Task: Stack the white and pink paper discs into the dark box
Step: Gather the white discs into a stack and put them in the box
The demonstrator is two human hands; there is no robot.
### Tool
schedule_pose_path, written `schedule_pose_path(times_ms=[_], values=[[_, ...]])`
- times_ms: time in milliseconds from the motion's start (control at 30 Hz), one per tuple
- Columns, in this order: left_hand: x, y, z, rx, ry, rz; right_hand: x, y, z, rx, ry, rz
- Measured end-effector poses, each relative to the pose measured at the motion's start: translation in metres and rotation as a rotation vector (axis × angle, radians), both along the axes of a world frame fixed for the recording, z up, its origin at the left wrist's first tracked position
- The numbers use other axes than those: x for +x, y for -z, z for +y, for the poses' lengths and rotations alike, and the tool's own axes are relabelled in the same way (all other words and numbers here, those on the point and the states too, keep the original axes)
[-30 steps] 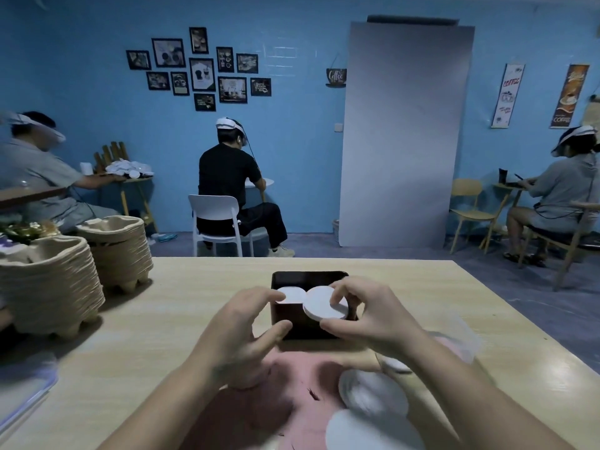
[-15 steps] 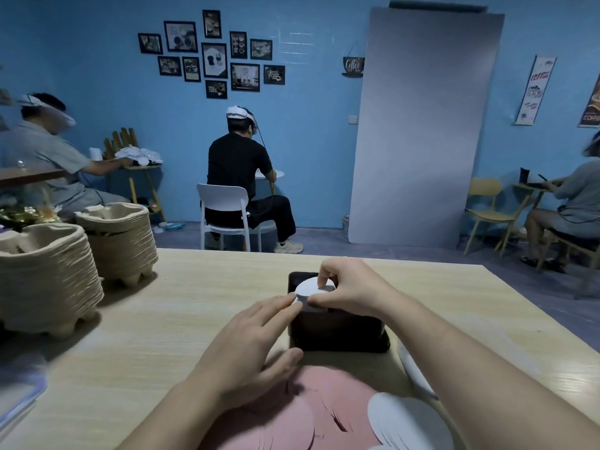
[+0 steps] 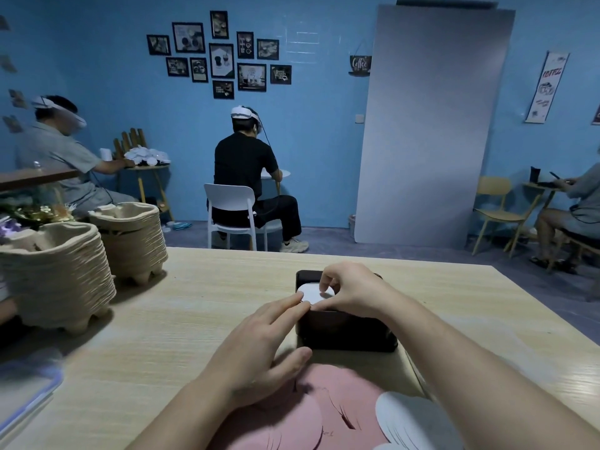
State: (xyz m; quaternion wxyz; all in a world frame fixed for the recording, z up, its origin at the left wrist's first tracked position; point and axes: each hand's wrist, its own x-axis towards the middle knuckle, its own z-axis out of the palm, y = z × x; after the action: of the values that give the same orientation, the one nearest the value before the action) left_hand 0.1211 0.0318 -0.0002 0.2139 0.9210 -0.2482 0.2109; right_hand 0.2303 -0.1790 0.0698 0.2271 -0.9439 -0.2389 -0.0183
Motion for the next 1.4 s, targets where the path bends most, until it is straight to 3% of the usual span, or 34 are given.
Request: schedule_pose_path(times_ms=[233, 467, 700, 1000, 1400], values=[[-0.002, -0.005, -0.002, -0.008, -0.016, -0.046, -0.029, -0.004, -0.033, 0.261, -0.071, -0.129], [-0.034, -0.021, -0.044, -0.151, 0.04, -0.214, -0.103, 0.007, -0.082, 0.519, -0.145, -0.135], [-0.073, -0.007, -0.087, 0.017, 0.2, 0.03, -0.162, 0.049, -0.131, 0.417, -0.156, -0.127], [-0.086, -0.014, -0.096, 0.163, 0.28, 0.202, -0.182, 0.084, -0.149, 0.344, -0.148, -0.265], [-0.079, -0.002, -0.093, 0.069, 0.263, 0.163, -0.184, 0.091, -0.149, 0.265, -0.136, -0.312]])
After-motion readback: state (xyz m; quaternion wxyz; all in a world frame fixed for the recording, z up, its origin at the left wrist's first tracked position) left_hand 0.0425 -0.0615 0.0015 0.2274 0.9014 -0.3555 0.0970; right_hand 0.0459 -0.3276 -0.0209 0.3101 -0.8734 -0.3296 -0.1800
